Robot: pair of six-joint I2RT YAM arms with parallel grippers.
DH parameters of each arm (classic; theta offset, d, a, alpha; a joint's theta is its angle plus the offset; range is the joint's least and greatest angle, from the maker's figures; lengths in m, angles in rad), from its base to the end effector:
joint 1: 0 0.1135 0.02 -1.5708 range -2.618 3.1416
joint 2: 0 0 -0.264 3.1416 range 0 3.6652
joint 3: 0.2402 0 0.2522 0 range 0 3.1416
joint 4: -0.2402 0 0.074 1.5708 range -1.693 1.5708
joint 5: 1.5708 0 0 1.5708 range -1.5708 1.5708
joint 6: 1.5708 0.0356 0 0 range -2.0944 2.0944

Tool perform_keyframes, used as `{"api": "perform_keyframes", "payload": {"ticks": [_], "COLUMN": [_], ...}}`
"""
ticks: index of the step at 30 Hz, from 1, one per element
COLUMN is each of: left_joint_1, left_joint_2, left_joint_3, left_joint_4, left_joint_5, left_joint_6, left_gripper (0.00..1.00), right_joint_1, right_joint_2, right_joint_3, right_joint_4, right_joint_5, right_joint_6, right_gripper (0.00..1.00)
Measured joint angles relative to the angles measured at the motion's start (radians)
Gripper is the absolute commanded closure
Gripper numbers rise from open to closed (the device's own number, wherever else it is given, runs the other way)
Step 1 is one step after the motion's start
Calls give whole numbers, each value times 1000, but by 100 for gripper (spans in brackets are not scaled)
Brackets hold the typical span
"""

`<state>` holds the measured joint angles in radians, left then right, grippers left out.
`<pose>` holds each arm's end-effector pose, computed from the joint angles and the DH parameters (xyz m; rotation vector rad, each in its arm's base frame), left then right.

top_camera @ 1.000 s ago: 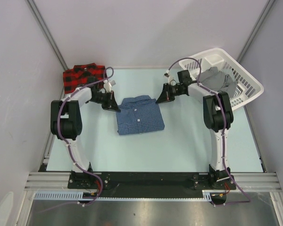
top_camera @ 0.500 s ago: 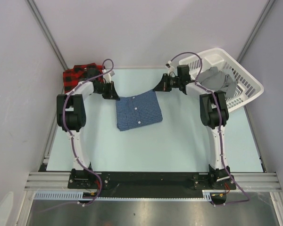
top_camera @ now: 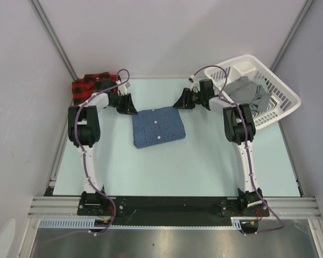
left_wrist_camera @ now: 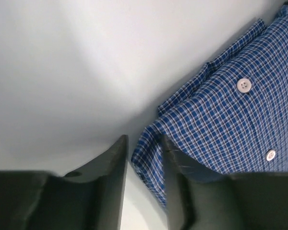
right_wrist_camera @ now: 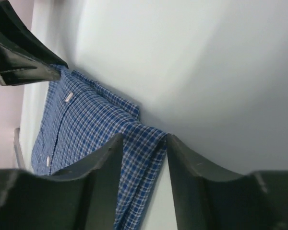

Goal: Fold and stack the long sleeve shirts
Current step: Fold the shirt

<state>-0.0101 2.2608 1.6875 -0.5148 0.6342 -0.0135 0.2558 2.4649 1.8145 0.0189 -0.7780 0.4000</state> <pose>0.4738 -0.0259 0.1437 0.2014 2.5473 -0.8432 0.5135 0.1601 0.1196 -0.2985 2.2312 1.2155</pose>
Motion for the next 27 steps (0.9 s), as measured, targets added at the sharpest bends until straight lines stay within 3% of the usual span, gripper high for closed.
{"api": "perform_keyframes", "payload": {"ticks": [4,7,8,11,14,16,21,23,26,27], "left_joint_1": [8,27,33,46,48,45,24,-2,-31,-37], "left_joint_2": [-9,-72,-114,-295,-462,-489,-427,-388,-372,-363], "left_joint_3": [20,-40,-84,-274,-454,-509,-597,-602,-602,-601], "left_joint_4": [4,13,12,10,15,26,33,39,63,72], "left_joint_5": [30,57,66,88,107,116,152,191,214,218], "left_joint_6": [42,69,74,66,41,28,10,-4,-14,-16], "left_gripper": [34,27,18,17,16,17,21,28,44,48], "right_joint_1": [-12,-34,-42,-62,-61,-45,10,25,34,35], "right_joint_2": [-20,-103,-145,-277,-402,-439,-418,-412,-414,-414], "right_joint_3": [6,-60,-99,-222,-359,-427,-528,-578,-607,-617], "right_joint_4": [-34,-91,-114,-165,-182,-182,-181,-172,-143,-125], "right_joint_5": [-16,-29,-36,-54,-72,-87,-112,-136,-174,-178], "right_joint_6": [-10,-23,-33,-68,-95,-111,-147,-147,-148,-146], "right_gripper": [19,12,12,12,17,23,24,24,35,50]}}
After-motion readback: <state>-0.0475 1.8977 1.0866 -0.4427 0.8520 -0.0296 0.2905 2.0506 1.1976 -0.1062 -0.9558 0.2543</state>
